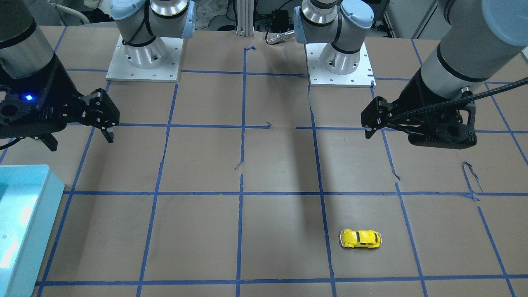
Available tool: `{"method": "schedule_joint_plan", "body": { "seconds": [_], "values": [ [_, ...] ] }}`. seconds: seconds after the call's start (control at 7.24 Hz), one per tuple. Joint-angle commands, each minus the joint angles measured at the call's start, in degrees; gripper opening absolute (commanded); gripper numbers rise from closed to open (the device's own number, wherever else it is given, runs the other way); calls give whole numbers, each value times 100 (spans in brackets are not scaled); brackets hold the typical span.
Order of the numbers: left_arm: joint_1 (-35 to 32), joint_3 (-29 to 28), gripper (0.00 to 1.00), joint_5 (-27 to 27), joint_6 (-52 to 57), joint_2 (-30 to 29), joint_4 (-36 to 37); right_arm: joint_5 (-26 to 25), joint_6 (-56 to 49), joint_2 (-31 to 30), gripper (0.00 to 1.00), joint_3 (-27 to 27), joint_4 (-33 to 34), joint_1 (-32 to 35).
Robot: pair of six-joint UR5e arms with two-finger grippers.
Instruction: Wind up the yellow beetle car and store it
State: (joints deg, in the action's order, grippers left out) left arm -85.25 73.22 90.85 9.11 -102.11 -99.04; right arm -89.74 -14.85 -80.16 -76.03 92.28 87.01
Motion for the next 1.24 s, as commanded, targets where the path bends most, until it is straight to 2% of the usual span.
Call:
{"method": "schedule_joint_plan", "body": {
  "seconds": [0.0, 1.11],
  "values": [
    [26, 44, 100, 38, -6, 7, 25, 0, 0, 0, 100, 0, 0, 0],
    [0, 316, 100, -24, 56, 16, 157, 0, 0, 18, 100, -9, 53, 0]
  ]
}}
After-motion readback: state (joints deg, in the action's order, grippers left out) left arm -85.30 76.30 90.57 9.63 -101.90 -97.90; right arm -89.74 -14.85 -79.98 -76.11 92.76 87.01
